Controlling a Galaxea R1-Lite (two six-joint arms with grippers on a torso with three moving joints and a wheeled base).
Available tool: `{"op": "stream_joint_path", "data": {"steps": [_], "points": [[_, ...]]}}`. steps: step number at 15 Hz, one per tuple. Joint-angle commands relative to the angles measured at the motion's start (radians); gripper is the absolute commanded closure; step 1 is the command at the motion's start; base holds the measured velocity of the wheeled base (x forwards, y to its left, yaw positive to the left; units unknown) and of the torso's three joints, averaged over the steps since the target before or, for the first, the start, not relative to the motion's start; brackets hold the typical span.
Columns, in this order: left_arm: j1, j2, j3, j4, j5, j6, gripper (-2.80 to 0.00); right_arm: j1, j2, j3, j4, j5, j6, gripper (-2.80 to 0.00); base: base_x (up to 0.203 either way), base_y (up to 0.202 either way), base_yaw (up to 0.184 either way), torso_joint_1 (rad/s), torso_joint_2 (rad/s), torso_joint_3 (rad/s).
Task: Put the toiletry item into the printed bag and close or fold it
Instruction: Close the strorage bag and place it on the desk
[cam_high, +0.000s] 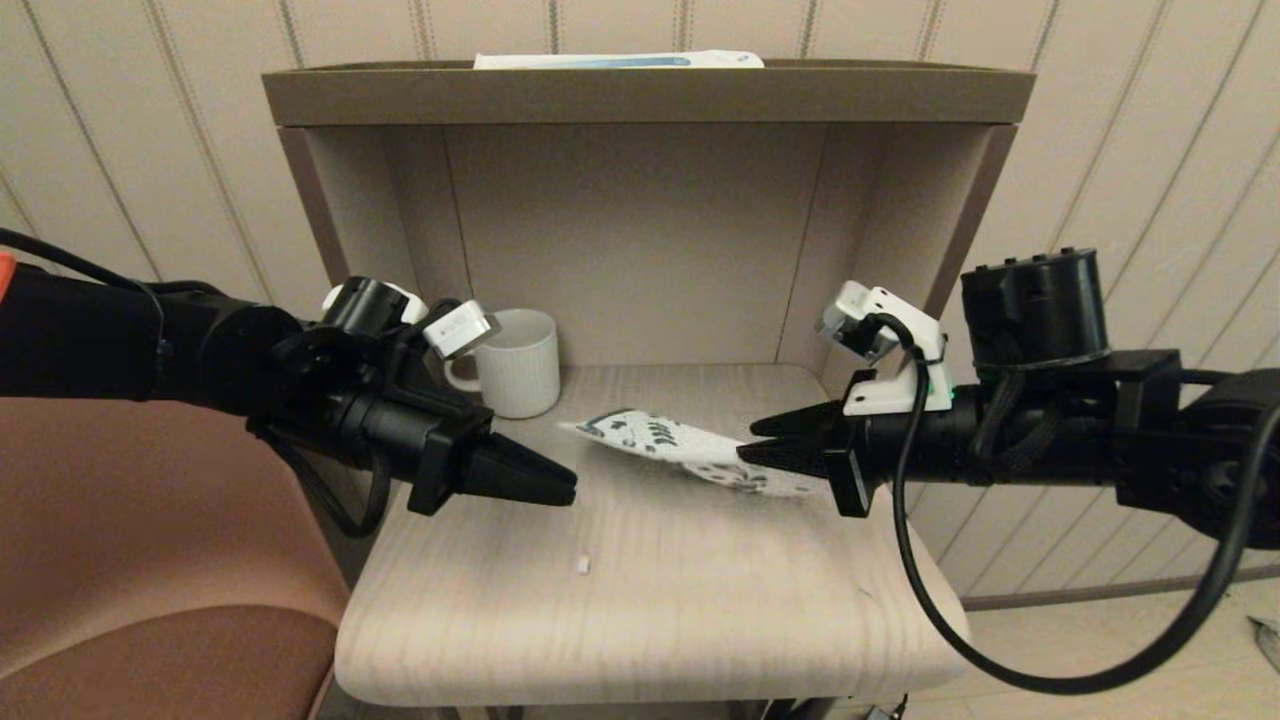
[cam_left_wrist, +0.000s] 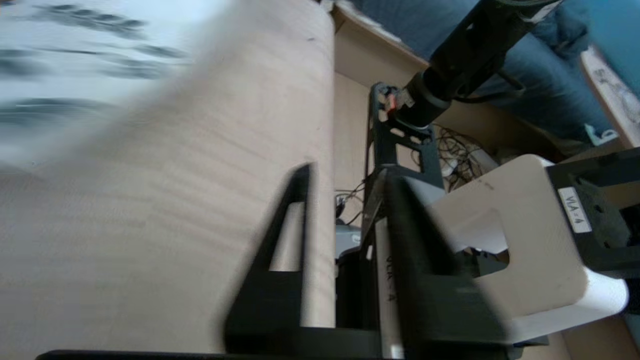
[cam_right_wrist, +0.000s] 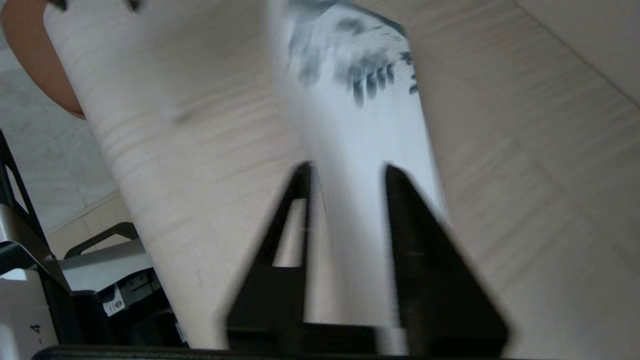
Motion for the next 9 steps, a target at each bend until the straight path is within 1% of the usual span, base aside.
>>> {"op": "stream_joint_path", "data": {"steps": [1,6,9], "points": [[0.000,-0.006,0.000,0.003,-0.006,0.005,-2.80,0.002,-0.002,0.000,-0.002,0.003,-0.002,-2.80,0.000,0.000,0.000,0.000,0.00,0.000],[0.000,-0.002,0.011,-0.003,-0.004,0.008,-2.80,-0.006,-0.018,0.005,-0.001,0.002,-0.002,-2.80,0.000,0.000,0.000,0.000,0.00,0.000],[0.000,0.027,0.009,-0.003,0.000,0.040,-2.80,-0.007,-0.039,0.023,0.001,0.002,-0.002,-2.80,0.000,0.000,0.000,0.000,0.00,0.000]]}}
